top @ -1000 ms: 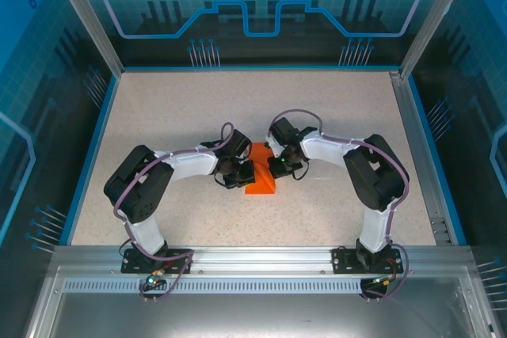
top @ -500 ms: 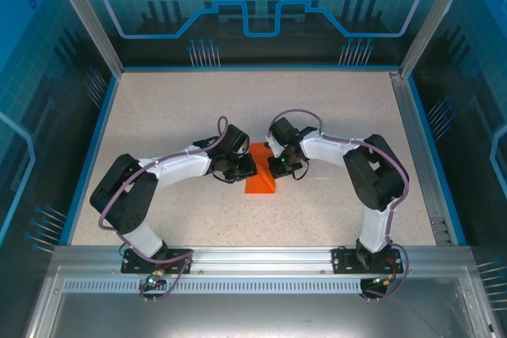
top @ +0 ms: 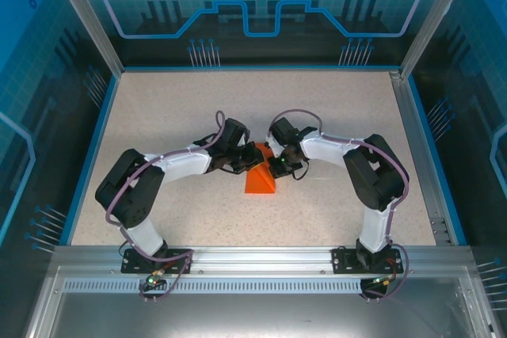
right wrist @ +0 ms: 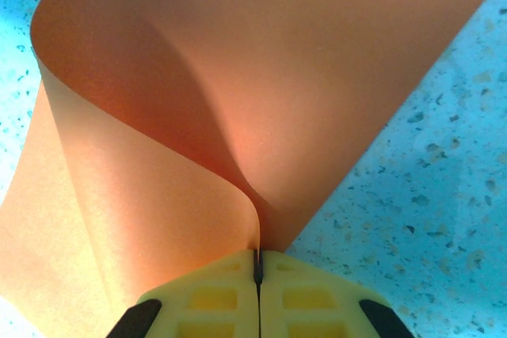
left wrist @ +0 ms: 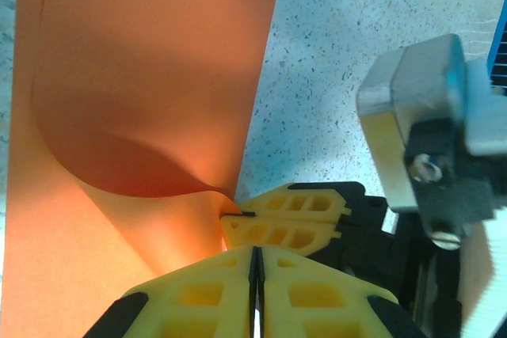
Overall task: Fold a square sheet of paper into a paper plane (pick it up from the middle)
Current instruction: Fold the triangle a second time at the center of the table.
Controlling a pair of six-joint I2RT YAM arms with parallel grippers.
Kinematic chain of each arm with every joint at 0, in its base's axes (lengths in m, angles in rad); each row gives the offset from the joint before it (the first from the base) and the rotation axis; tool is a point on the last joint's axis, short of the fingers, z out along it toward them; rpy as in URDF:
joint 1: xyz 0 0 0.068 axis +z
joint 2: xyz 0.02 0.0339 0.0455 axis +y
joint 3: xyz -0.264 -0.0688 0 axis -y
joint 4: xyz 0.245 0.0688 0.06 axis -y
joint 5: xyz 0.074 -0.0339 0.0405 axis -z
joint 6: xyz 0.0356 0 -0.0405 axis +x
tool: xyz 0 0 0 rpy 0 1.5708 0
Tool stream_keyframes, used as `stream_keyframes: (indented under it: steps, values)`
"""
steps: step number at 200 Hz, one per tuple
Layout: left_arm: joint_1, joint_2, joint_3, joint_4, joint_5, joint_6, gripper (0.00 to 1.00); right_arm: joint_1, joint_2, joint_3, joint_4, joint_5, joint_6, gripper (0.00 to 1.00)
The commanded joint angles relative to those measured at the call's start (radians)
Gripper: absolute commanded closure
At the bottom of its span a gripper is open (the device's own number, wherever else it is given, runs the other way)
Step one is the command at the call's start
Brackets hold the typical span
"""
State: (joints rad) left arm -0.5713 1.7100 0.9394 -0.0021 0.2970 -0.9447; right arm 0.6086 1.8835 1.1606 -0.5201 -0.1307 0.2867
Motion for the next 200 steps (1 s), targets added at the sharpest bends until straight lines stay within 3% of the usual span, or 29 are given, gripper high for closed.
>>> stream_keyframes:
  steps: [1, 200]
  values:
    - [0.006, 0.033, -0.007, 0.032, 0.026, -0.025, 0.89, 0.005, 0.039, -0.010, -0.006, 0.006, 0.000, 0.95]
    - [0.005, 0.130, -0.065, 0.008, -0.016, 0.004, 0.90, 0.010, 0.046, -0.011, -0.003, -0.003, 0.005, 0.94]
